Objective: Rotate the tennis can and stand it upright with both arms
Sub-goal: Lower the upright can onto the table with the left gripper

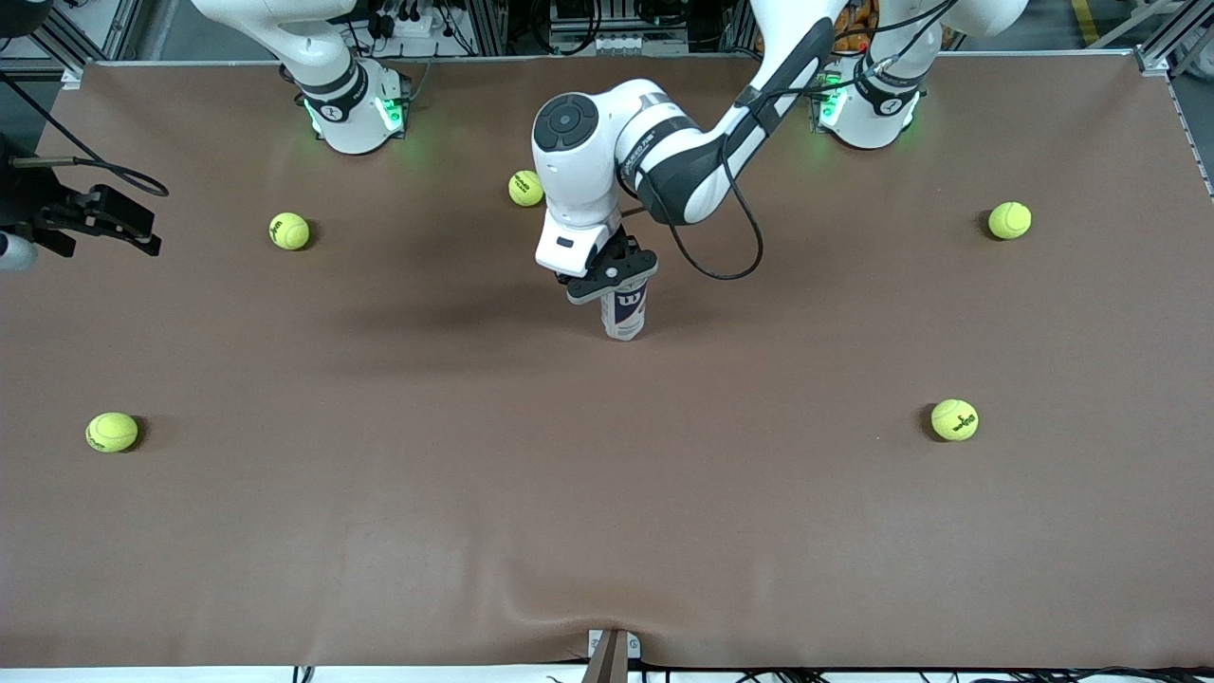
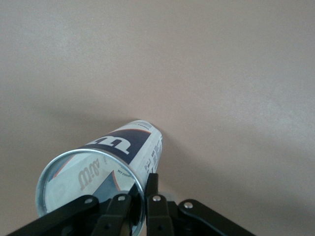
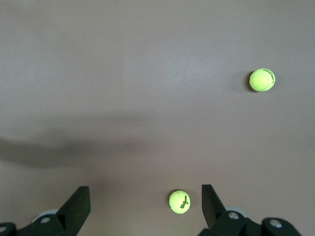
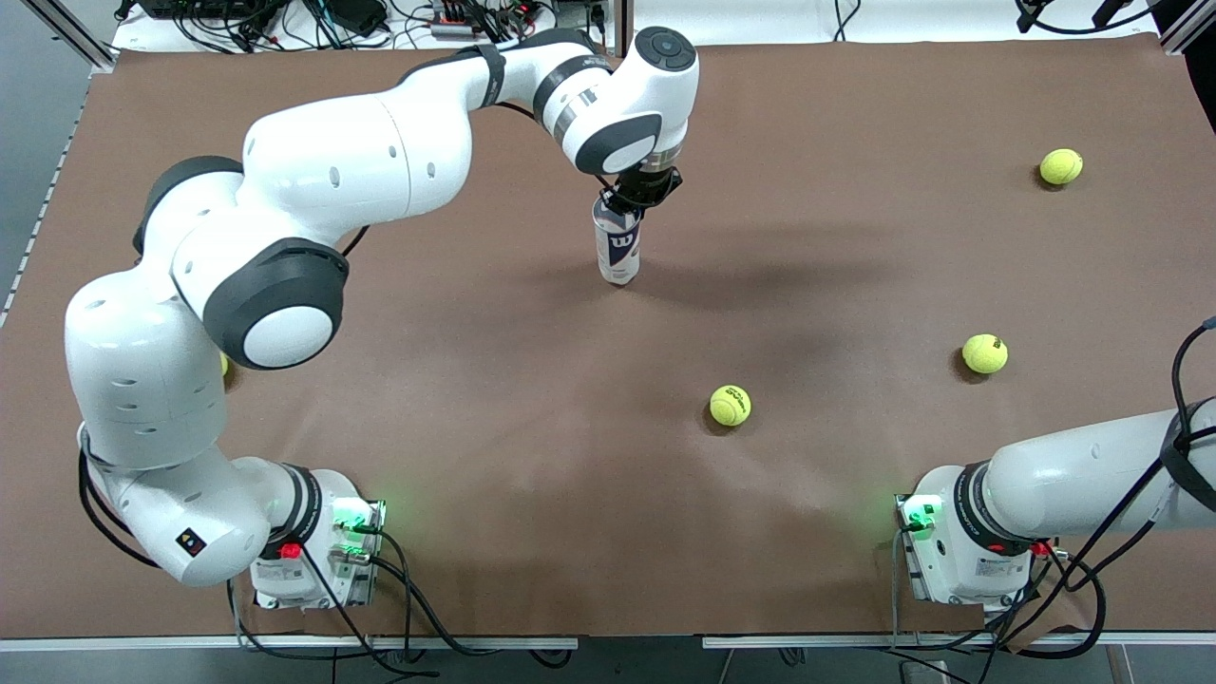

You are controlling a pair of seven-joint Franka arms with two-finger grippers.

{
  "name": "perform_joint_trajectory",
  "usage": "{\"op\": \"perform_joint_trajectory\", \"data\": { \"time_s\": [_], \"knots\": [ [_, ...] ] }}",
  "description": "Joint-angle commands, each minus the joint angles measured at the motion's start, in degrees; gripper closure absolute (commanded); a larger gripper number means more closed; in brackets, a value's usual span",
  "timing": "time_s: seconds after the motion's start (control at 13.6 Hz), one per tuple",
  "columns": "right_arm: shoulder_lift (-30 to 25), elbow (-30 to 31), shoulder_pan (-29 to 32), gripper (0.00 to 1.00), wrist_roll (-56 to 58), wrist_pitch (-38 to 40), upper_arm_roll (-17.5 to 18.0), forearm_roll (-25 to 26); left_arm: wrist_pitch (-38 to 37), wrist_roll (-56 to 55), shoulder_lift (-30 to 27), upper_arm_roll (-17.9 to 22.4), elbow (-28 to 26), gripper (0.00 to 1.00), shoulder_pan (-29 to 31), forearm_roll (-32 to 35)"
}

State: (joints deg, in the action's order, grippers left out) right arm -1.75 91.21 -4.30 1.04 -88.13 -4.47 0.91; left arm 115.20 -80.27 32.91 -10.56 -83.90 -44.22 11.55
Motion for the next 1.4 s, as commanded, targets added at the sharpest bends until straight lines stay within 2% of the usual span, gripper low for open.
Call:
{"op": "perform_joint_trajectory", "data": {
  "time_s": [0.0,0.15,0.37,0.51,0.59,0.66,0.74,0.81,0.96,1.32],
  "knots": [
    [-0.7,0.1,-0.5,0.00,0.0,0.0,-0.4,-0.8,0.0,-1.4,0.9,0.2,1.8,0.77,-0.2,0.9],
    [-0.8,0.1,-0.5,0.00,0.0,0.0,-0.4,-0.8,0.0,-1.4,0.9,0.1,1.8,0.66,-0.2,0.9],
    [-0.7,0.1,-0.5,0.00,0.0,0.0,-0.4,-0.8,0.0,-1.2,0.6,0.1,1.8,0.66,-0.2,0.8],
    [-0.7,0.1,-0.5,0.00,0.0,0.0,-0.4,-0.8,-0.1,-1.2,-0.2,0.0,1.9,0.60,-0.2,0.8],
    [-0.7,0.1,-0.5,0.00,0.0,0.0,-0.4,-0.8,-0.2,-1.2,-1.1,0.0,1.8,0.53,-0.1,0.7],
    [-0.7,0.1,-0.5,0.00,0.0,0.0,-0.4,-0.8,-0.6,-1.2,-1.4,-0.1,1.9,0.38,0.1,0.0],
    [-0.6,0.1,-0.5,0.00,0.0,-0.1,-0.4,-0.8,-0.7,-1.1,-2.1,0.0,1.9,0.35,0.2,-1.0],
    [-0.6,0.1,-0.5,0.00,0.0,-0.1,-0.4,-0.8,-0.8,-1.0,-2.5,0.0,1.9,0.25,0.4,-1.4],
    [-0.6,0.1,-0.5,0.00,0.0,-0.1,-0.4,-0.8,-1.2,-0.7,-2.9,0.0,1.9,0.00,1.2,-1.4],
    [-0.5,0.1,-0.4,0.00,0.0,-0.5,-0.4,-0.8,-6.6,3.1,-6.2,-0.2,2.9,0.00,4.2,-1.6]
  ]
}}
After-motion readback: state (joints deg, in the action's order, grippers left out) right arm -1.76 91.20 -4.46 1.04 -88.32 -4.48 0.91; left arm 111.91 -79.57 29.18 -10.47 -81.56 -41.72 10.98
